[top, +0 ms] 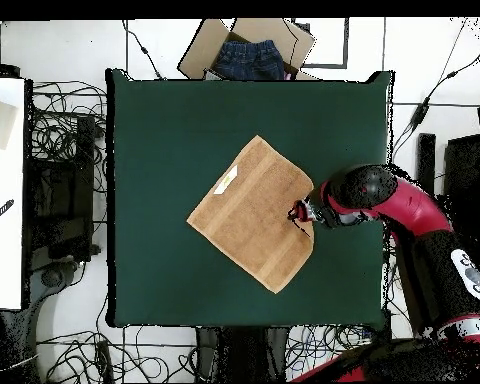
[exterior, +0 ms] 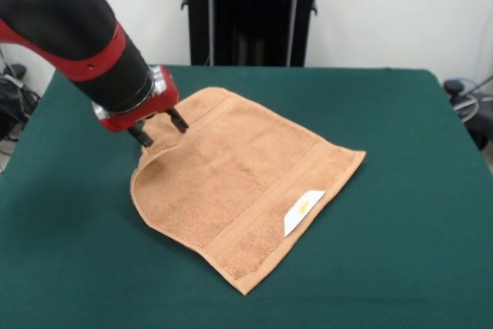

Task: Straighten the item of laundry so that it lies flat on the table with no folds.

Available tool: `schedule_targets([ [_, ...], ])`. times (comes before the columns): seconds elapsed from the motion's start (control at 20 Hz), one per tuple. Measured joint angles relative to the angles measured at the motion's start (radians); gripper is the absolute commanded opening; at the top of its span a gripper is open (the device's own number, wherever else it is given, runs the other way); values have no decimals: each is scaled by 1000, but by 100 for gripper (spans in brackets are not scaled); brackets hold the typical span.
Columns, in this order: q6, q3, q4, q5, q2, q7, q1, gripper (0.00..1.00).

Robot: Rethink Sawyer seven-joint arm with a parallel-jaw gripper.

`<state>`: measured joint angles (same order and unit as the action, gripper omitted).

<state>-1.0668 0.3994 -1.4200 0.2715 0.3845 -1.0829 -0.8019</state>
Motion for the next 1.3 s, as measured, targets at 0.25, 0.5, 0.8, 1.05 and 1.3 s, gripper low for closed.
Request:
schedule_targets([
  [0.25, 0, -1, 0, 55, 41, 0, 26, 100],
  [0.5, 0, -4, 0, 99, 80, 0, 70, 100],
  [0.8, 0, -4, -1, 136, 119, 0, 119, 100],
  [1.05, 0, -4, -1, 143, 139, 0, 135, 100],
  [1.3, 0, -4, -1, 144, 147, 0, 132, 100],
])
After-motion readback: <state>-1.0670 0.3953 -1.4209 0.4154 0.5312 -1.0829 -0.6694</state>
